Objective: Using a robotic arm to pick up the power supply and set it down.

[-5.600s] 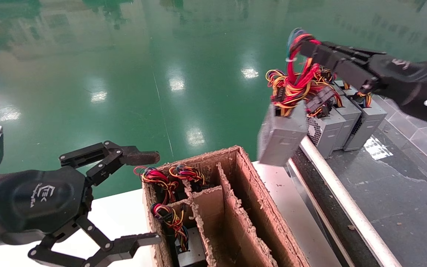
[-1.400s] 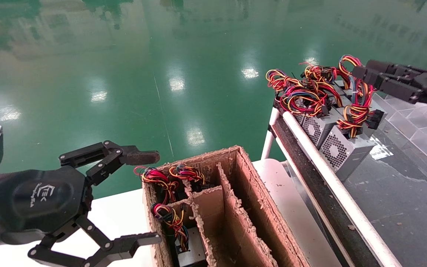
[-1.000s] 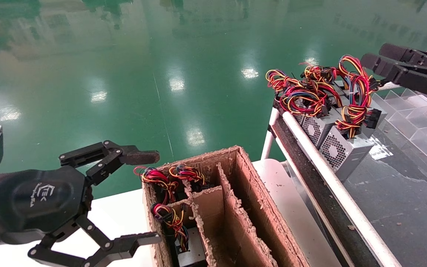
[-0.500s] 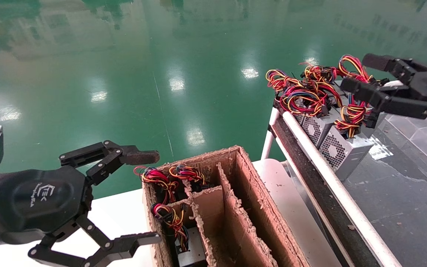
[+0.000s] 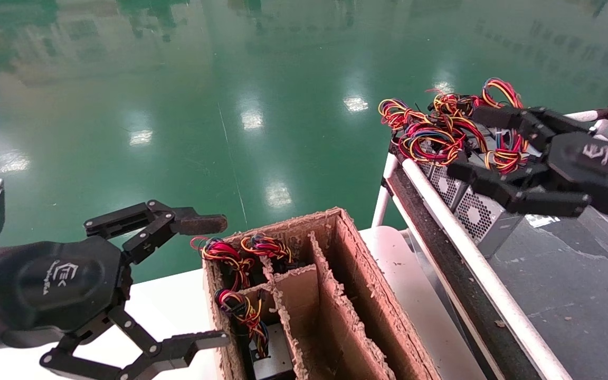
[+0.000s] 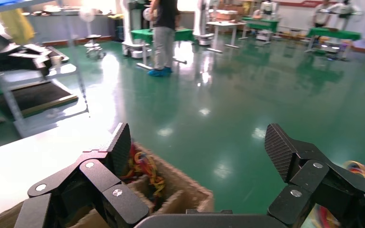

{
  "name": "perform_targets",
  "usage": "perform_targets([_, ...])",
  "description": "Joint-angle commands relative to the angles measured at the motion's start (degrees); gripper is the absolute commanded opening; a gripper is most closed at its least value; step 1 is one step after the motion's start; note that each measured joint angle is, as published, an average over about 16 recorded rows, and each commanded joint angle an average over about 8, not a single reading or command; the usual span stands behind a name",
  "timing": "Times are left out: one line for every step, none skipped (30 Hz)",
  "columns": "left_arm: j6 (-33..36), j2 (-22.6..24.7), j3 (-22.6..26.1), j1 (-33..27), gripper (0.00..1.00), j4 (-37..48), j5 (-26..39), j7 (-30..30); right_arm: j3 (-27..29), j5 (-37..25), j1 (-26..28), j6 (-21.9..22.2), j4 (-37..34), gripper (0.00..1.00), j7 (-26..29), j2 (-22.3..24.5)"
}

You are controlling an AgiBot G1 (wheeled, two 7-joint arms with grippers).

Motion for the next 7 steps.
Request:
perform_targets([0.0, 0.0, 0.01, 0.0, 1.0, 0.0, 0.0, 0.0, 0.13, 0.57, -1.3, 0.13, 2.5, 1.0, 0.47, 0.26])
perform_targets([0.0, 0.0, 0.01, 0.0, 1.0, 0.0, -0.01, 0.0, 0.2, 0.84, -1.92, 0.2, 3.71, 1.0, 0.7, 0.39])
perform_targets([0.0, 0.0, 0.01, 0.0, 1.0, 0.0, -0.01, 0.01, 0.27, 1.13, -2.58, 0.26, 4.97, 1.0, 0.93, 0.52])
perform_targets([-0.01, -0.01, 0.01, 0.0, 1.0, 0.0, -0.01, 0.01, 0.33, 1.41, -3.22, 0.33, 6.21, 1.0, 1.16, 0.65])
perform_targets([-0.01, -0.01, 0.02, 0.0, 1.0, 0.0, -0.01, 0.01, 0.37, 1.54, -3.53, 0.36, 6.81, 1.0, 1.28, 0.72])
perform_targets([-0.01, -0.01, 0.02, 0.0, 1.0, 0.0, -0.01, 0.01, 0.4, 1.68, -3.85, 0.39, 7.43, 1.0, 1.39, 0.78])
perform_targets([-0.01, -0.01, 0.02, 0.0, 1.0, 0.0, -0.01, 0.01, 0.43, 1.83, -4.19, 0.43, 8.07, 1.0, 1.51, 0.85])
